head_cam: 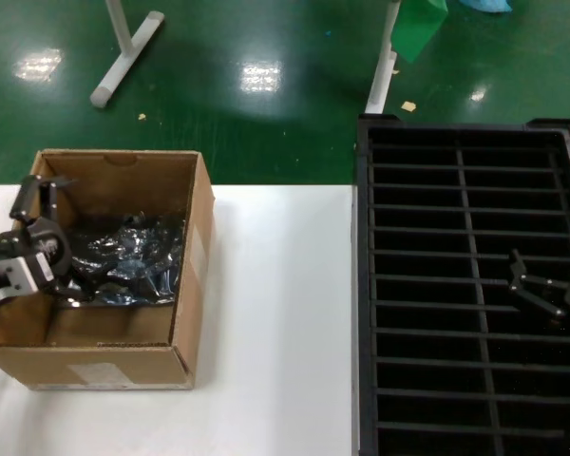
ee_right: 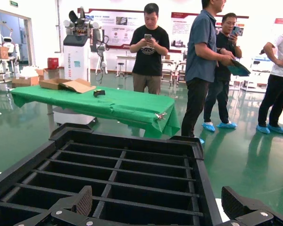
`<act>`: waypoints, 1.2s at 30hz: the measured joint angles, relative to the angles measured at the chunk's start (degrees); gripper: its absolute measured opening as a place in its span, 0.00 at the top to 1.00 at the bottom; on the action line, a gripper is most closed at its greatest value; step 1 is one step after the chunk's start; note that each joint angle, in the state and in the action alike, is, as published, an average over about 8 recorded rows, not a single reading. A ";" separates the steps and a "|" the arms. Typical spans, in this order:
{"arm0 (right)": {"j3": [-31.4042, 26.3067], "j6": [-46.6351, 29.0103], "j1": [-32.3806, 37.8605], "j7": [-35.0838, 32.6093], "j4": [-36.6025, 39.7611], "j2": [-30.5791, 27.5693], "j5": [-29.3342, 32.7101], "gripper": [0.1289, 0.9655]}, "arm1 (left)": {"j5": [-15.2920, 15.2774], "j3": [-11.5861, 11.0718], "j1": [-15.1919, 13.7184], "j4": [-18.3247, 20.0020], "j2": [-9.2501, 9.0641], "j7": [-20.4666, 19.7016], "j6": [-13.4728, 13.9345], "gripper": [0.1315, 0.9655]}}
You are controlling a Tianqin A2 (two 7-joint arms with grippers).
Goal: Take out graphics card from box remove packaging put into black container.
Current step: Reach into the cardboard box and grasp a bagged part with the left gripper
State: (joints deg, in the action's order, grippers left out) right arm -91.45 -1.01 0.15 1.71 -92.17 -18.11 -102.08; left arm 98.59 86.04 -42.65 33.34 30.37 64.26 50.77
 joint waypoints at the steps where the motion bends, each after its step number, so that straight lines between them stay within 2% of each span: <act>1: 0.00 0.00 0.00 0.00 0.00 0.00 0.00 0.00 | 0.03 0.46 -0.61 -0.69 -0.03 1.66 0.13 0.00; 5: 0.00 0.00 0.00 0.01 0.00 0.00 0.00 0.00 | -0.32 2.57 -1.30 -0.76 0.17 5.10 -0.29 0.00; 9: 0.00 0.00 0.00 0.01 0.00 0.00 0.00 0.00 | -1.49 5.16 0.15 2.52 1.13 3.46 -1.49 0.00; 14: 0.00 0.00 0.00 0.01 0.00 0.00 0.01 0.00 | -3.78 8.62 2.86 8.27 3.28 -2.20 -3.16 0.00; 18: 0.00 0.00 0.00 0.01 0.00 0.00 0.01 0.00 | -6.47 11.66 4.86 13.19 5.30 -8.41 -4.68 0.00; 23: 0.00 0.00 0.00 0.01 0.00 0.00 0.01 0.00 | -10.07 15.34 5.77 17.64 6.88 -15.61 -6.82 0.00; 28: 0.00 0.00 0.00 0.01 0.00 0.00 0.01 0.00 | -12.50 18.07 4.33 17.96 6.57 -19.18 -8.83 0.00; 36: 0.00 0.00 0.00 0.01 0.00 0.00 0.01 0.00 | -13.60 20.60 0.01 12.35 3.23 -19.81 -12.04 0.00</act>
State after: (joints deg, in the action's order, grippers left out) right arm -91.45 -1.01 0.15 1.73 -92.17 -18.11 -102.07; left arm 85.00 106.64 -42.64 45.69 33.59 44.45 38.73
